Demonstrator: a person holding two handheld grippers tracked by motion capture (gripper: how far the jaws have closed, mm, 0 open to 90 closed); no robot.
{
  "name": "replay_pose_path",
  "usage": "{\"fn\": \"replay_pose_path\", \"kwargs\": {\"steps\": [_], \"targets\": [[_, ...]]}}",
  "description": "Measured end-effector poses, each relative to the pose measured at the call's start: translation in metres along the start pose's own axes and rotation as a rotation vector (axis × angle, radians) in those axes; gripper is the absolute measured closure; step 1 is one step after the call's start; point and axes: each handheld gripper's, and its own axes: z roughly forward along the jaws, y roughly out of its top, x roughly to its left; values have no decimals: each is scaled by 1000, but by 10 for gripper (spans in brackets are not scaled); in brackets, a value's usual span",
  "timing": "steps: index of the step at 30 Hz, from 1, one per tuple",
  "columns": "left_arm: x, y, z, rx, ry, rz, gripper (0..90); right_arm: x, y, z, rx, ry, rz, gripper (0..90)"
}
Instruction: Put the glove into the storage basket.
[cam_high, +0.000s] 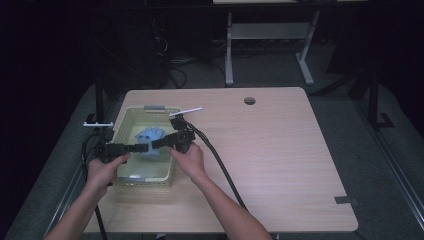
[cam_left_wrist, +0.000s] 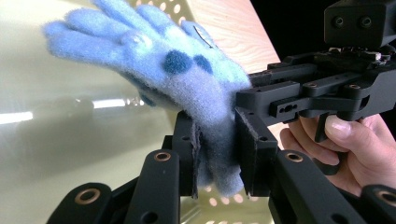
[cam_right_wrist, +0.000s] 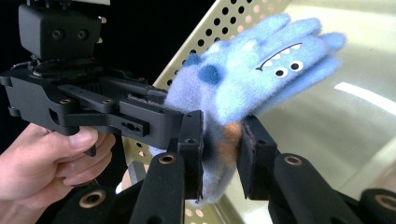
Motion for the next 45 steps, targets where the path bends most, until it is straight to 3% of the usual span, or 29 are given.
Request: {"fn": "replay_pose_path", "kwargs": {"steps": [16, 32, 40, 45], "targets": [[13, -2, -5, 47, 41, -12, 711, -4, 0, 18, 38, -4, -1, 714], [24, -5, -4, 41, 62, -57, 713, -7, 1, 30, 60, -37, 4, 699], [24, -4, 0, 56, 101, -68, 714, -9, 2, 26, 61, -81, -7, 707], [23, -3, 4, 81, 173, -54, 713, -9, 3, 18, 56, -97, -10, 706]]}}
